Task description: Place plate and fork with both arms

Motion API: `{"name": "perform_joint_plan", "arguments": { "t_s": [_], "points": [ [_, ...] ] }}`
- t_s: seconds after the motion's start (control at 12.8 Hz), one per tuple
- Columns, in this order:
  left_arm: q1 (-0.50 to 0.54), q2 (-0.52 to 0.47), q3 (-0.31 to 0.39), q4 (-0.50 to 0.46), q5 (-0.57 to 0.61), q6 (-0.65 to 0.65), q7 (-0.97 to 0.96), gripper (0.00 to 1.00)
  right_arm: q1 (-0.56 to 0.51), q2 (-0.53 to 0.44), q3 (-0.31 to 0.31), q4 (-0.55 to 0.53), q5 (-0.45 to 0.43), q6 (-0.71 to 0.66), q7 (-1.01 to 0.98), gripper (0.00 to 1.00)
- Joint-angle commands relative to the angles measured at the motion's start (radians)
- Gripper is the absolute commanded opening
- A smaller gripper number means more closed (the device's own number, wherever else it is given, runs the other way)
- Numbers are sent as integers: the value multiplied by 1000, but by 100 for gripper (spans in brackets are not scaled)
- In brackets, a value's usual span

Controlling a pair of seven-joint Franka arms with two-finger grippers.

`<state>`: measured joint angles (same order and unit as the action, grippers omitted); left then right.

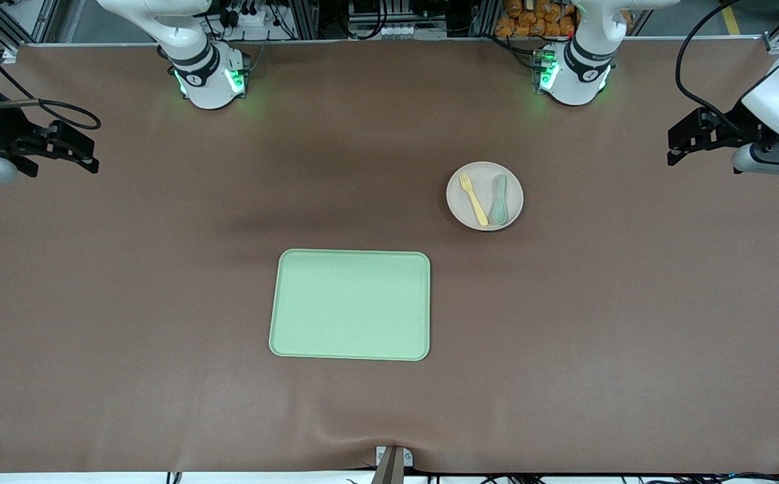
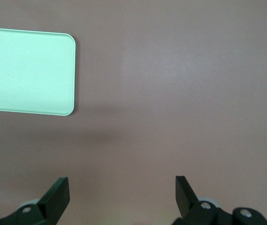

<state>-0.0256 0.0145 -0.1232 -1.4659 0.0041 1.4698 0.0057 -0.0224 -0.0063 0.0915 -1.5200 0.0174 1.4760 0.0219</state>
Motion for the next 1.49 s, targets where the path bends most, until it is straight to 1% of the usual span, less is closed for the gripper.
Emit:
{"name": "perform_joint_plan", "arguments": {
  "t_s": [0.0,1.1,1.41],
  "points": [
    [7,-30,-4,-28,-6,12,0,100,1,-12,-3,-2,1,-8,-8,100],
    [9,-30,-4,-36,-7,3,-1,100,1,-12,-3,-3,1,-8,-8,100],
    [9,-28,2,-41,-9,-9,-32,100,1,-12,-3,-3,1,-8,-8,100]
  ]
}}
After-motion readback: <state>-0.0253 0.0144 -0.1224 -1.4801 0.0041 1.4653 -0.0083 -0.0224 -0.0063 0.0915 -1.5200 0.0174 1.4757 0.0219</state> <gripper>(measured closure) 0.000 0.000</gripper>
